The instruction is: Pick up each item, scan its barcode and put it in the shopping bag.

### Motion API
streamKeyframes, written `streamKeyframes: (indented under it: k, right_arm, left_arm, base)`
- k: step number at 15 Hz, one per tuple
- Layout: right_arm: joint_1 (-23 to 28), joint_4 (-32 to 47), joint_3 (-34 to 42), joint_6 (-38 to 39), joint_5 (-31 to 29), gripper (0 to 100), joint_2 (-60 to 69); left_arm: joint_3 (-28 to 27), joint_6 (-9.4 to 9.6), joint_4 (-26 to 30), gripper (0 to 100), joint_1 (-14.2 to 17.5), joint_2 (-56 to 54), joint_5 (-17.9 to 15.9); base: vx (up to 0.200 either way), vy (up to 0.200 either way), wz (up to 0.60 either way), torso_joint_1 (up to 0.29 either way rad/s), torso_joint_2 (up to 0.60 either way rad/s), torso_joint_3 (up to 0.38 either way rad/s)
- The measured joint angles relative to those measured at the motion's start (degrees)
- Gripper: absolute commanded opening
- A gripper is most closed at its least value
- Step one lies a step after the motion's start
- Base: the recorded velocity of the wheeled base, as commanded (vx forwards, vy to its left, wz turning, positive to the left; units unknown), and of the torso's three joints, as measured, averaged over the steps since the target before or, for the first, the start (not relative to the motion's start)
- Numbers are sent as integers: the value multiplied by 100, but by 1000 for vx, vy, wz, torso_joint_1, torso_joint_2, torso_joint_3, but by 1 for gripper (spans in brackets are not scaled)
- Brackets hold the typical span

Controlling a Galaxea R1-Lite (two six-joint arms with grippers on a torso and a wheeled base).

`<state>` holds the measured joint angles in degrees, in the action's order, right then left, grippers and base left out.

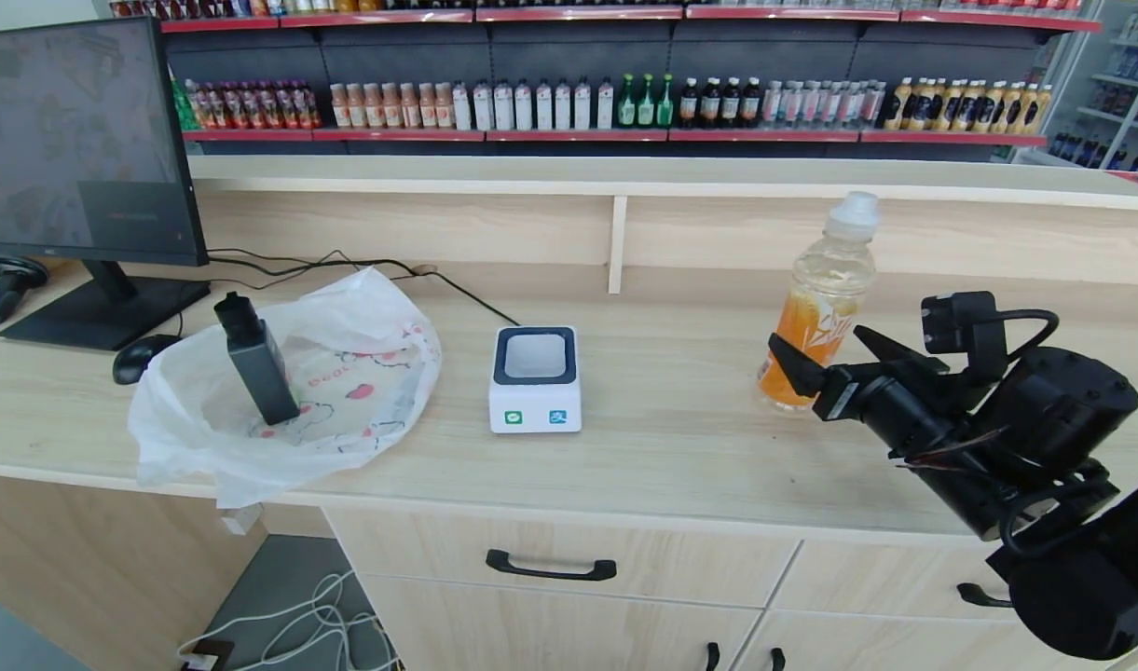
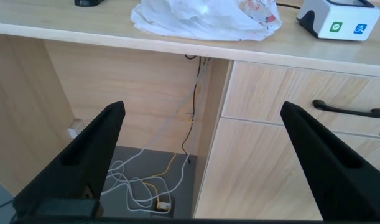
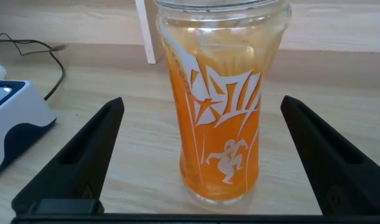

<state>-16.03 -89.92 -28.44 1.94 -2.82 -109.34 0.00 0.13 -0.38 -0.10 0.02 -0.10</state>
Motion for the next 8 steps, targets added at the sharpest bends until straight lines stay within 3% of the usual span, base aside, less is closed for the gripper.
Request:
streamKeyframes:
  k: [8]
  right_arm:
    - [112,0,-892,-96,-20,100,-708]
  left_arm:
    - [0,11,-11,100,0,0,0]
  base:
    - [0,0,0,0,0,0]
